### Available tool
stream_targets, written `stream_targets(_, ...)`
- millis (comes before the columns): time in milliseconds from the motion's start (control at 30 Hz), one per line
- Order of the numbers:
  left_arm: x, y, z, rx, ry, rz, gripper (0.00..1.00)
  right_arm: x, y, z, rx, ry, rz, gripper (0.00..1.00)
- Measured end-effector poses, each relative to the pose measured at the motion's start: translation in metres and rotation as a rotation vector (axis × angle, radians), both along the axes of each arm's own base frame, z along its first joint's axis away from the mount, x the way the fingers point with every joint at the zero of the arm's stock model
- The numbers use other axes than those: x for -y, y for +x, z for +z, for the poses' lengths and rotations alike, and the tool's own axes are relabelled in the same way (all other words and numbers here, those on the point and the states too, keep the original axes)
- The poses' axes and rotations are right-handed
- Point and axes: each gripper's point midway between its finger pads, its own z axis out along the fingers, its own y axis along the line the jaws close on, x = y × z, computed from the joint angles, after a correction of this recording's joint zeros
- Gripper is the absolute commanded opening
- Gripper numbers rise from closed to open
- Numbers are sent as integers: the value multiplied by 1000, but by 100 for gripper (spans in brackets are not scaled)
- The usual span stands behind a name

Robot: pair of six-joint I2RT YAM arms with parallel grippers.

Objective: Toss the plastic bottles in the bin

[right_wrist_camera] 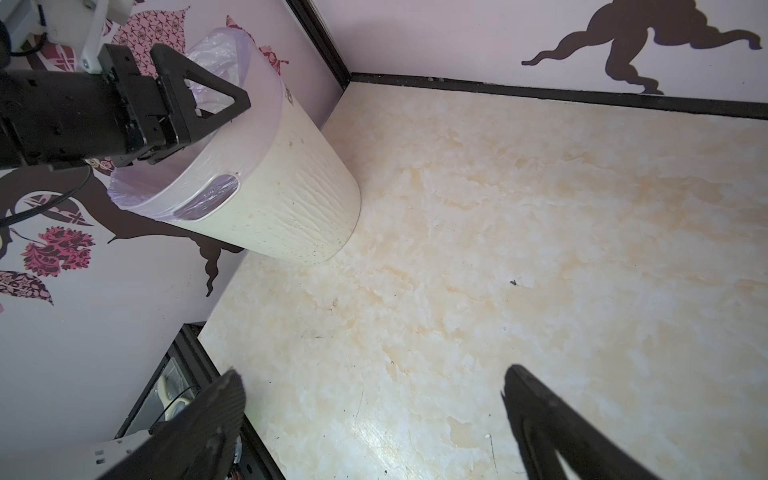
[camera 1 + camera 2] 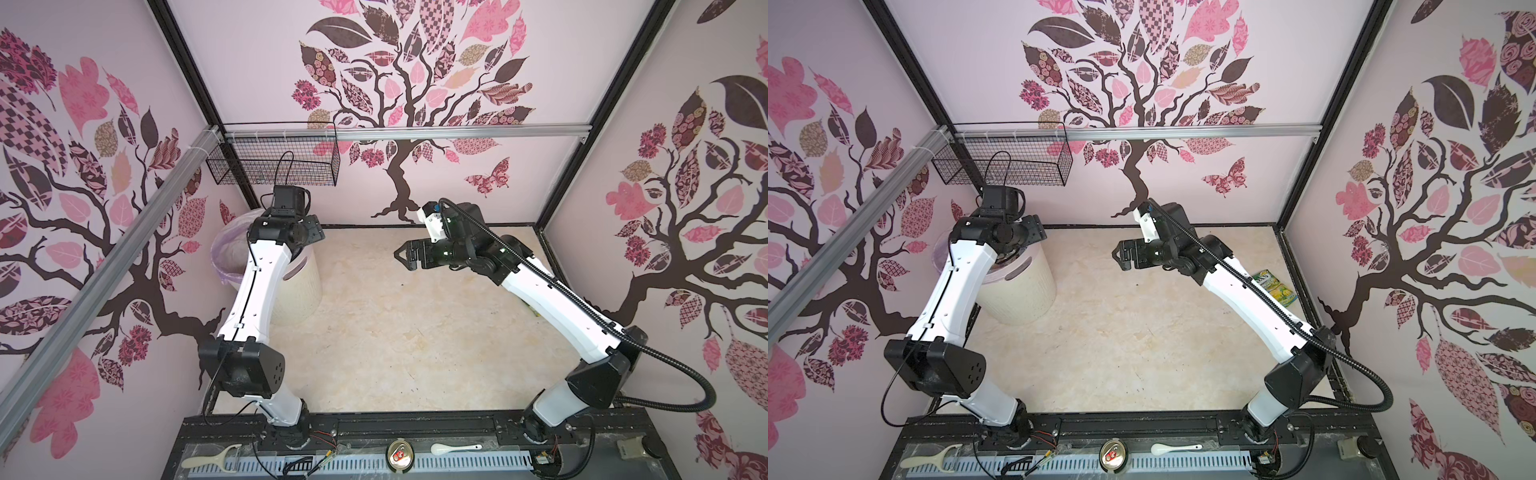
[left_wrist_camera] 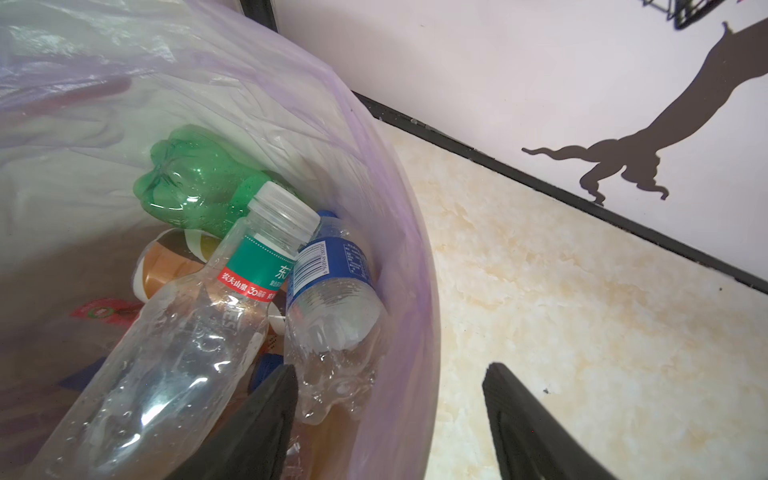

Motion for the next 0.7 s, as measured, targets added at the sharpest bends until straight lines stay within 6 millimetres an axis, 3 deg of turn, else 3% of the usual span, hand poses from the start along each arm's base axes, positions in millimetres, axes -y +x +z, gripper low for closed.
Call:
stream_targets(200,12,2,1,7,2,-52,57,1,0,-2,-3,-6,-4,99)
stream_targets(333,15,4,-2,-2,5,-78,43,2,0,-3,-4,-8,-6,99)
stream_targets(533,18,9,-14,-31,5,-96,39,2,0,-3,-6,-10,-7,100)
stream_targets(700,17,14,-20,-45,15,-102,21,2,0,-3,-6,-10,-7,100)
